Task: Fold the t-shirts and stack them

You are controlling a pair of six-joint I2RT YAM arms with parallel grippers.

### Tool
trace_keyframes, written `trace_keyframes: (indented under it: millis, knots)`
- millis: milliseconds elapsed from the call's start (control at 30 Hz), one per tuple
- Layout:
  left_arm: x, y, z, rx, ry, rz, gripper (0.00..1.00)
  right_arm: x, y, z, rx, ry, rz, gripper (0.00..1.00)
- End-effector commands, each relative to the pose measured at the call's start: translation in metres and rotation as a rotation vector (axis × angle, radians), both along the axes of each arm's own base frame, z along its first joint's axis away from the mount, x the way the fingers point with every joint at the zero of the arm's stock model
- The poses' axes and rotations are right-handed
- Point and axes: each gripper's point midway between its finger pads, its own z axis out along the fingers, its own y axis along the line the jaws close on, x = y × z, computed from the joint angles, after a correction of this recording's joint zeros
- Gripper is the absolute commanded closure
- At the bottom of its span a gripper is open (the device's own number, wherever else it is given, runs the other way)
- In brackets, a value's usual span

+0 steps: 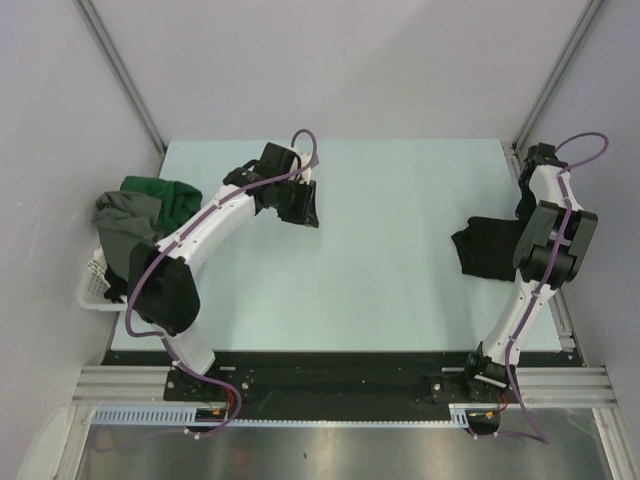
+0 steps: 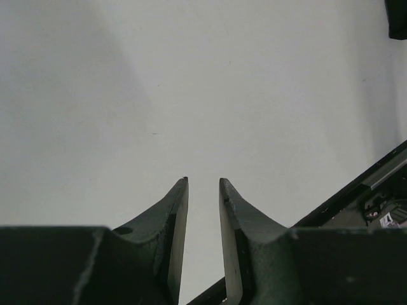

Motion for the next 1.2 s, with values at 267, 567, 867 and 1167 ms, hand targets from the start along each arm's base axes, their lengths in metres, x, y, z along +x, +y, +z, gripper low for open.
trace_keyframes:
  millis: [267,567,867,1167]
  knots:
    - [0.006,-0.005,0.015,-0.018,-0.030,0.017,0.69,0.059,0.023,-0.010,-0.018,-0.008,0.104,0.89]
    - [0.005,-0.009,0.013,-0.022,-0.018,0.007,0.69,0.058,0.018,-0.014,-0.025,-0.011,0.088,0.48]
    - [0.002,-0.011,0.012,-0.024,-0.016,-0.005,0.69,0.095,0.038,0.052,0.010,-0.241,0.152,0.01]
    - [-0.003,-0.014,0.016,-0.038,-0.030,-0.019,0.69,0.123,0.095,0.163,0.113,-0.544,0.323,0.00]
